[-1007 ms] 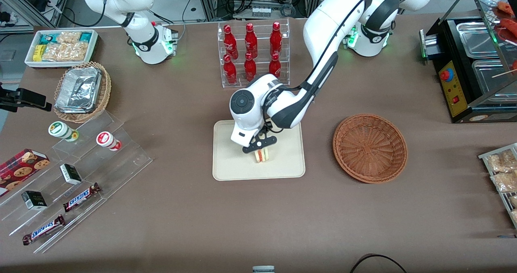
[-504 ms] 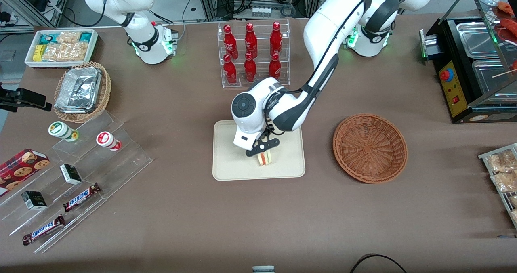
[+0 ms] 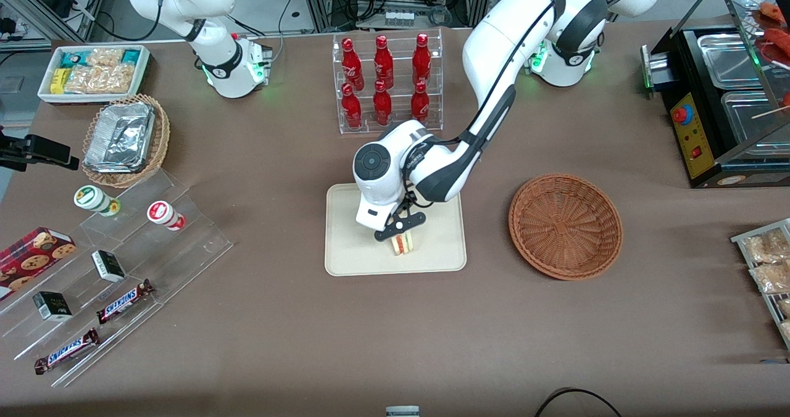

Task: Place sandwich from basket to tray
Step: 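Lower the sandwich onto the tray and open the left gripper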

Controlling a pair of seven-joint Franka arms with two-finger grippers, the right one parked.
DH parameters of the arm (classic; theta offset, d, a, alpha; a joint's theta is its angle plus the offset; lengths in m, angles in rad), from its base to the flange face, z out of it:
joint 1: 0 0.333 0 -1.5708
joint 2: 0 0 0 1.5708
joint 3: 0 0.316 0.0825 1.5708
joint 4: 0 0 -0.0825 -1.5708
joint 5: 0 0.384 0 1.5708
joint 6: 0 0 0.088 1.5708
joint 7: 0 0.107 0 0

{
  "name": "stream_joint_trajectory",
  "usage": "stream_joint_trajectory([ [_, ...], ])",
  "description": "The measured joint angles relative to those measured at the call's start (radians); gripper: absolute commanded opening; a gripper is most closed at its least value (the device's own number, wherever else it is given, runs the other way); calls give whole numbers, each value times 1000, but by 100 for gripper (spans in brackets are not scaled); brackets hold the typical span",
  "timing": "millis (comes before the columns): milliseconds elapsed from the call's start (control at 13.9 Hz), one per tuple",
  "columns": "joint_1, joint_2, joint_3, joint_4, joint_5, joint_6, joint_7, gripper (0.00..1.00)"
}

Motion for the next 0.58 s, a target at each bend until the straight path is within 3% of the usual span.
stream_joint_trajectory([
  [216,-1,1,-1,0,0,4,10,8],
  [288,-1,1,-1,0,1,4,14,13],
  [360,-2,2,-1,0,1,5,17,46],
  [432,-2,2,-1,0,1,5,18,99],
  [576,-3,5,-1,0,1,8,20,100],
])
